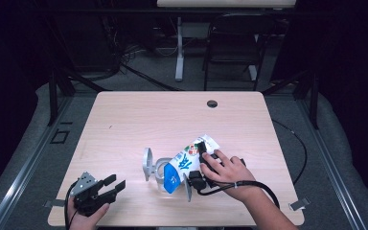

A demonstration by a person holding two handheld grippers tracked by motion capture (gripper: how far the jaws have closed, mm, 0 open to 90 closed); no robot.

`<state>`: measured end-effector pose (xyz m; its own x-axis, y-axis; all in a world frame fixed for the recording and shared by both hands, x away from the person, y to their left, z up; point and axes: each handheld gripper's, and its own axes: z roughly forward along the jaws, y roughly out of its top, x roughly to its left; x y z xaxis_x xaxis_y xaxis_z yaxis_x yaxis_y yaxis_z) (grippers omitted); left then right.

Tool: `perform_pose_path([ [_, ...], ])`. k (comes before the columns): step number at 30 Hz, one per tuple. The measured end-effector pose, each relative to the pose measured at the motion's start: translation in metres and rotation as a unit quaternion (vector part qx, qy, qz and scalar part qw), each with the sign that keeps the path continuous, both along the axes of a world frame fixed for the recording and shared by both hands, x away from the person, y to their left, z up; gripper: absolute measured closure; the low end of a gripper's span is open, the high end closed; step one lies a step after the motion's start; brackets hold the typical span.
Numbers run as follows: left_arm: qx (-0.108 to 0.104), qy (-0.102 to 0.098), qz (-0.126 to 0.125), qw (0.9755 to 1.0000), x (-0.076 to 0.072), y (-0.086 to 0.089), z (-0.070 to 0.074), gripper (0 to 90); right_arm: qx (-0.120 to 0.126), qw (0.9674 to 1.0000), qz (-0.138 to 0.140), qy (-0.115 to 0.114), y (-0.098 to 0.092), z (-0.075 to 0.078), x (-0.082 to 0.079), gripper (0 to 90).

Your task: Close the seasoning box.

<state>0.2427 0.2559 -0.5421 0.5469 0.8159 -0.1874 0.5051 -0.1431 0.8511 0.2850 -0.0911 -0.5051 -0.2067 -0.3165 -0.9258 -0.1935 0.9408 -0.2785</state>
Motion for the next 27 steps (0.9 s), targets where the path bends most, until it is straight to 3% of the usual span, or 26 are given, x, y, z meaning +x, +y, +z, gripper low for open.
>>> perform_pose_path([
  [27,-0.001,0.002,0.0,1.0,0.0001,0.0002,-0.0017,51.6,-0.002,1.0,0.007,0.001,-0.0004,0.0003,0.0004,56.9],
])
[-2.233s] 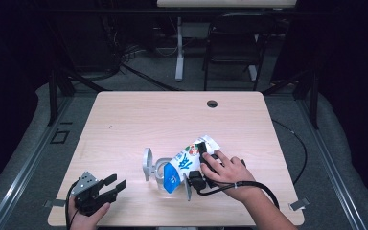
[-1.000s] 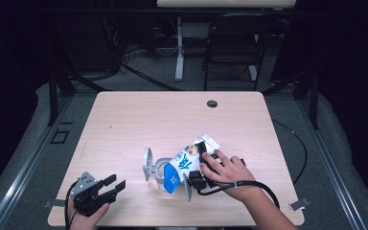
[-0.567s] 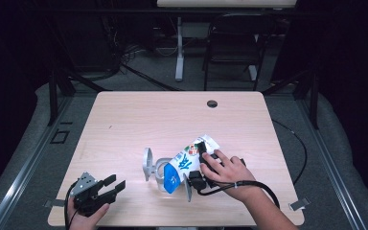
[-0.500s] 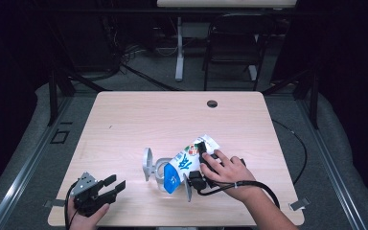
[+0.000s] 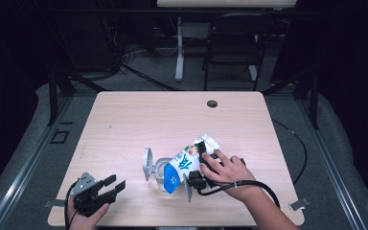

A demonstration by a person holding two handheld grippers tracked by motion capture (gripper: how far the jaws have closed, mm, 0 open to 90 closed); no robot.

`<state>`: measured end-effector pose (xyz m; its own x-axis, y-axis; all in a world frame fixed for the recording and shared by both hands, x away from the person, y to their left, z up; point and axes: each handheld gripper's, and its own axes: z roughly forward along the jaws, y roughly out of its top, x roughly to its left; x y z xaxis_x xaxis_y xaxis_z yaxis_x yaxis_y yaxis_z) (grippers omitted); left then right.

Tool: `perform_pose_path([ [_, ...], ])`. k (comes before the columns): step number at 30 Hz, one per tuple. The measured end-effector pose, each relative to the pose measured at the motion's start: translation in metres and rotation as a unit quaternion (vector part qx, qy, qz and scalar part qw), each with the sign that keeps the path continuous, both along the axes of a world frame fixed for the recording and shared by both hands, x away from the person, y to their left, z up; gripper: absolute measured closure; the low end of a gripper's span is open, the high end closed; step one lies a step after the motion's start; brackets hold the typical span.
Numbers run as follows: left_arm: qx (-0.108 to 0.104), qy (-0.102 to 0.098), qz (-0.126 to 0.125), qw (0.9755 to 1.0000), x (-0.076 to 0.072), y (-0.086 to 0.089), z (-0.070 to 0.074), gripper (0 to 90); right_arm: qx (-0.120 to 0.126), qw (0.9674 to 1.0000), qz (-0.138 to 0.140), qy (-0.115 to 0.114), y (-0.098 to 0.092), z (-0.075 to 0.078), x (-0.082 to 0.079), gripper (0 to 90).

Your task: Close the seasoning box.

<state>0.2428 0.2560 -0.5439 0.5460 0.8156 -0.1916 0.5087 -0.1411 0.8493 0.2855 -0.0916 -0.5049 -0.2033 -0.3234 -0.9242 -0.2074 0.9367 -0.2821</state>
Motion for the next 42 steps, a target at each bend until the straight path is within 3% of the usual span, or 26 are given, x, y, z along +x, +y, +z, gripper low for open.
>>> perform_pose_path([
  [42,0.0,-0.001,0.001,1.0,-0.0002,0.0011,-0.0007,51.7,-0.01,0.9999,0.0,-0.006,-0.0004,0.001,-0.0005,57.2],
])
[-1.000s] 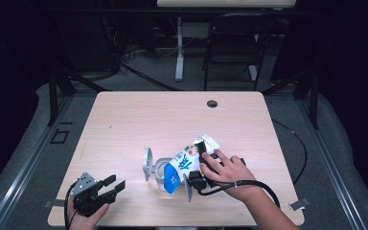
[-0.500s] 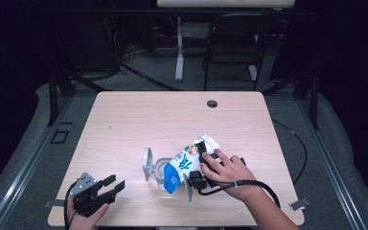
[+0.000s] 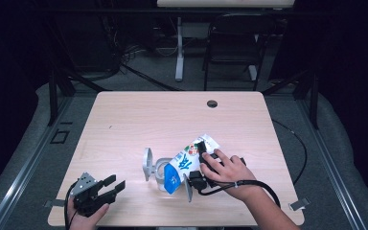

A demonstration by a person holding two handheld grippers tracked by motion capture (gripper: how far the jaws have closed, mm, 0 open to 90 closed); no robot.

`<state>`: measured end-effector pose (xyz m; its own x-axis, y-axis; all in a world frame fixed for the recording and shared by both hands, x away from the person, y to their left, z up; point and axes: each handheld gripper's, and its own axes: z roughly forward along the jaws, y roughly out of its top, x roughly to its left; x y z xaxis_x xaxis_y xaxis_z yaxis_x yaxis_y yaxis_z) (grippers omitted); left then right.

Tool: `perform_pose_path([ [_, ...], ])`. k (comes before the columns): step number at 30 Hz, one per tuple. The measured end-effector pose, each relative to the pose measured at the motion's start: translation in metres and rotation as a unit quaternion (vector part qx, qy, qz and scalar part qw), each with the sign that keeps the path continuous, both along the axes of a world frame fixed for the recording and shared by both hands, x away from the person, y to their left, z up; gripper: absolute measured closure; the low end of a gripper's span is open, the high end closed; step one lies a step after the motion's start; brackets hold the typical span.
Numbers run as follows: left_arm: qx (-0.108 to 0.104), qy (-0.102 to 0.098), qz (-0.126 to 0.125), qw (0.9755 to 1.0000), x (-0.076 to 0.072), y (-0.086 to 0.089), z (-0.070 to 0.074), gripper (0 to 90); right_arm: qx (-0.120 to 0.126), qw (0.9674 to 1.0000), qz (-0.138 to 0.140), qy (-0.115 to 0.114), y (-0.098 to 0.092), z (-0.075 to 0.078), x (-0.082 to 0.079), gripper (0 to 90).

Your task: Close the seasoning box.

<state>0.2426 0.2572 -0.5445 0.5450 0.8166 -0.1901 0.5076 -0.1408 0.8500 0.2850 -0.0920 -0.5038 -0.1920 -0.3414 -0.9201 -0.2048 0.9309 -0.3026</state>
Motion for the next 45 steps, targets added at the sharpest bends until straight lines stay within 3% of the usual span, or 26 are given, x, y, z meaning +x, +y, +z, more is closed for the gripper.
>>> perform_pose_path([
  [45,-0.001,0.0,0.001,1.0,0.0001,0.0001,-0.0002,51.6,-0.013,0.9998,0.01,-0.006,-0.0009,0.0009,-0.0008,59.4],
])
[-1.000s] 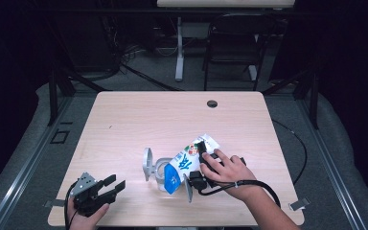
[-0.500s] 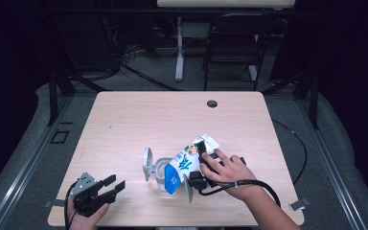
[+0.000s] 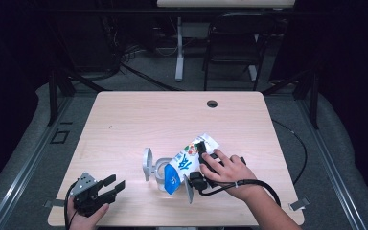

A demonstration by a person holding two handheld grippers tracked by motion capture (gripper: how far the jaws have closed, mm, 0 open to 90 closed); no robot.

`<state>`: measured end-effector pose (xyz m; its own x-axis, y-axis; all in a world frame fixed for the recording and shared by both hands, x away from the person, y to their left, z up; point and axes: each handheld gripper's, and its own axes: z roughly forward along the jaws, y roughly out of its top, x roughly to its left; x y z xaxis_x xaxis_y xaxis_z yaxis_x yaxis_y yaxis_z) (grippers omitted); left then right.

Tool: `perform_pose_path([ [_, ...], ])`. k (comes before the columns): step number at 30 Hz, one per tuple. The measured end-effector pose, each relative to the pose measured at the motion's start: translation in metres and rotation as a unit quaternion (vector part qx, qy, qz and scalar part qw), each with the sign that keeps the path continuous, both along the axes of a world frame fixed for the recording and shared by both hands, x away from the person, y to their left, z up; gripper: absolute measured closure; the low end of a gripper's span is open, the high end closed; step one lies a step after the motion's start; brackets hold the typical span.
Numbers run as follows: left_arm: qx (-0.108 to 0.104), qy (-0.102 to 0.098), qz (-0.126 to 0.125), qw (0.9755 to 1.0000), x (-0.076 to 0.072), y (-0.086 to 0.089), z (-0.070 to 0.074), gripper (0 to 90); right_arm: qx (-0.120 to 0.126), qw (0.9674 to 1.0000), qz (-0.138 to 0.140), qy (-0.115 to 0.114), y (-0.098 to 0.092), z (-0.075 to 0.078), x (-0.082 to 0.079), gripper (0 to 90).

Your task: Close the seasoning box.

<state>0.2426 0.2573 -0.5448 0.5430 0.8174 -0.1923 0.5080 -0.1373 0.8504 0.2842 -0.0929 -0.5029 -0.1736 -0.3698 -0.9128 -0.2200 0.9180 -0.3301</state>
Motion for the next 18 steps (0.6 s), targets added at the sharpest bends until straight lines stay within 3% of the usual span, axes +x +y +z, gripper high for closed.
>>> perform_pose_path([
  [18,0.0,0.0,0.002,1.0,0.0002,0.0017,0.0013,51.6,-0.008,0.9999,0.007,-0.005,-0.0008,-0.0006,-0.0001,60.8],
])
